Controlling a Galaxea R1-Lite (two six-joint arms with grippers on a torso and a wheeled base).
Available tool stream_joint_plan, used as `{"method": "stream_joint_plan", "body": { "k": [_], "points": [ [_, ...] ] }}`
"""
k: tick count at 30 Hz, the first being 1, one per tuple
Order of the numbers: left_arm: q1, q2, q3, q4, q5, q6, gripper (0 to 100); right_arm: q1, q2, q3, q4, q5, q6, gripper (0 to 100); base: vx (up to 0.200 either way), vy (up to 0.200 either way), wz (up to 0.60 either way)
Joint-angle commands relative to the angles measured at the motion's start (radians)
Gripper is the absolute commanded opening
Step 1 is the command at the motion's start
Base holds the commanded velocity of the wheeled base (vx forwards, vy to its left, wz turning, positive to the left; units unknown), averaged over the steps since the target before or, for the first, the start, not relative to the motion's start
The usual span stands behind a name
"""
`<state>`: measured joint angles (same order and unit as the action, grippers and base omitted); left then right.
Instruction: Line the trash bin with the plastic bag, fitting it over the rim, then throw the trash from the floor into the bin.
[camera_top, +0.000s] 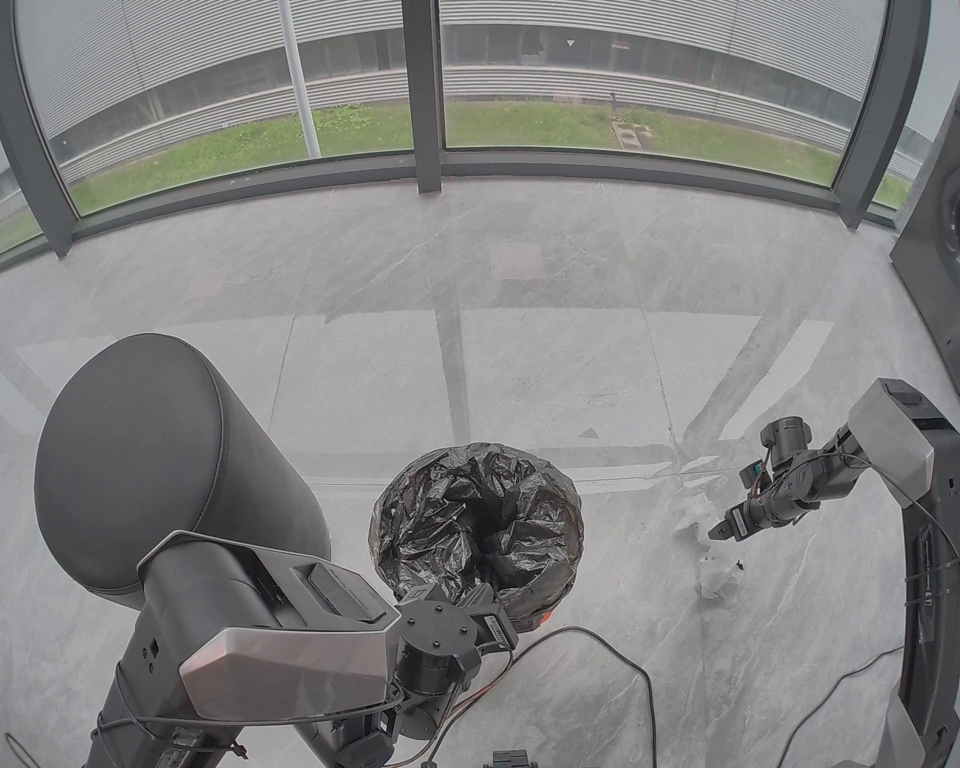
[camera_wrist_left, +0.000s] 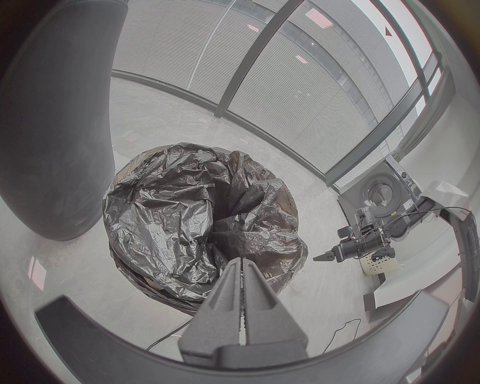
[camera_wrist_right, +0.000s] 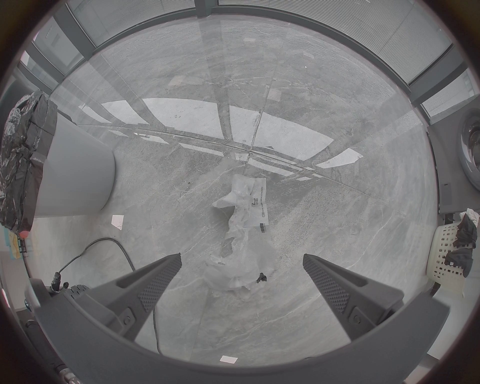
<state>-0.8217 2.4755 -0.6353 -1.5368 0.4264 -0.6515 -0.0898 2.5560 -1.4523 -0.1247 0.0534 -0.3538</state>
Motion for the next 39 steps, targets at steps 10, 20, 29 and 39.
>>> {"method": "stream_joint_plan", "body": {
  "k": [10,20,29,39],
  "points": [
    [-0.001,0.037,0.000,0.000,0.000,0.003,0,-0.002,0.027,-0.071,0.082,0.000,-0.004,100,0.000,0.000,0.00],
    [-0.001,0.049,0.002,0.000,0.000,0.003,0,0.001,0.079,-0.229,0.211,0.000,-0.004,100,0.000,0.000,0.00],
    [-0.001,0.057,0.002,0.000,0.000,0.001,0,0.002,0.135,-0.339,0.267,0.000,-0.004,100,0.000,0.000,0.00],
    [-0.002,0.066,0.003,0.000,0.008,-0.002,0,0.007,0.188,-0.411,0.312,0.000,-0.004,100,0.000,0.000,0.00]
  ]
}}
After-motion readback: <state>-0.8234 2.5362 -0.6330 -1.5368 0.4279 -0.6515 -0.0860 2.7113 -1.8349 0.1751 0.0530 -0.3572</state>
